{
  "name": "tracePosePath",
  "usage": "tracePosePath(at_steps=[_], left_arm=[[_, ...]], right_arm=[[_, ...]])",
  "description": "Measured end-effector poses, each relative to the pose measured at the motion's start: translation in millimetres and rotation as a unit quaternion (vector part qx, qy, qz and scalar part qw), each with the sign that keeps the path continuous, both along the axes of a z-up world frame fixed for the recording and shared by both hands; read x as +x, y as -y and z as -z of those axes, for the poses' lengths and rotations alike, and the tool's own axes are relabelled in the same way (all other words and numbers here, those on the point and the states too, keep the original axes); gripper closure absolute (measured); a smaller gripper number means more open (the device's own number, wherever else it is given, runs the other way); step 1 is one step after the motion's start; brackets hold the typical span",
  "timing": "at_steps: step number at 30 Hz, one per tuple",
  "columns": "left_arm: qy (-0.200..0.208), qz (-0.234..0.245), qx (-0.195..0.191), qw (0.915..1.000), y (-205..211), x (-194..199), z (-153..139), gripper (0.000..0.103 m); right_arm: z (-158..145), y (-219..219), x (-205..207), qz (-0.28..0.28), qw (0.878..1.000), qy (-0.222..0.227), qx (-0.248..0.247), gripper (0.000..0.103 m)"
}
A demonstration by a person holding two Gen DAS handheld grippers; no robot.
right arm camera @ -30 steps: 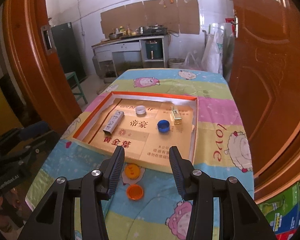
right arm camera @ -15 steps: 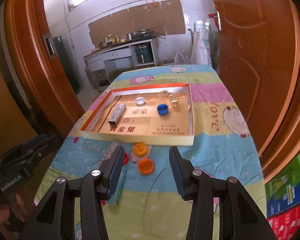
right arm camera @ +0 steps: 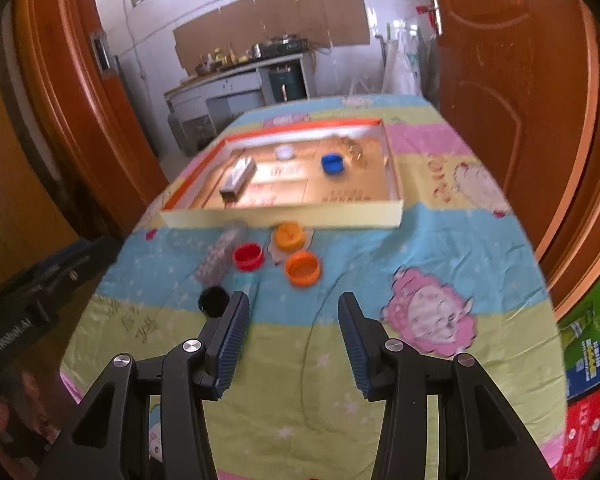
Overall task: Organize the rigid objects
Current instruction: 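Withdraw both tools from the tray back toward the remaining items, then grasp the teal bird-print lighter with right tool while left tool grasps black cap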
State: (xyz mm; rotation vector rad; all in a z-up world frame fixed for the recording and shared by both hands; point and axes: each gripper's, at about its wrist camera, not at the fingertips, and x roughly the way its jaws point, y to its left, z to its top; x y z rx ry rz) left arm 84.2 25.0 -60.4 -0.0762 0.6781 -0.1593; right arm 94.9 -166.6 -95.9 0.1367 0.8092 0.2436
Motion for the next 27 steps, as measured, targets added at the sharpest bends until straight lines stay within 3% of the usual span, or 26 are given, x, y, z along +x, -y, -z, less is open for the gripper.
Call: tracePosePath(at_steps=[7, 13, 20, 23, 27], left_arm=[[-0.009, -0.005, -0.002, 0.9999, -11, 2, 11, 0.051], [-0.019, -0.015, -0.014, 0.9996, -27, 5, 20, 0.051], [-0.028, -0.014, -0.016, 0.9994, -31, 8, 30, 0.051], [-0.033, -0.009, -0.018, 0.9993, -30, 10, 34, 0.051], [-0.039, 0.006, -0.015, 0.9991, -24, 9, 40, 0.051]], right_arm=[[36, -40, 11, -0.033, 0.998, -0.047, -0.025, 0.055], [47, -61, 16, -0.049, 0.997, -0.048, -0.047, 0.055], [51, -87, 31, -0.049, 0.989, -0.031, -0.14, 0.056], [51, -93, 36, -0.057, 0.986, -0.023, -0.154, 0.077], [52, -93, 34, -0.067, 0.985, -0.016, -0.159, 0.08]])
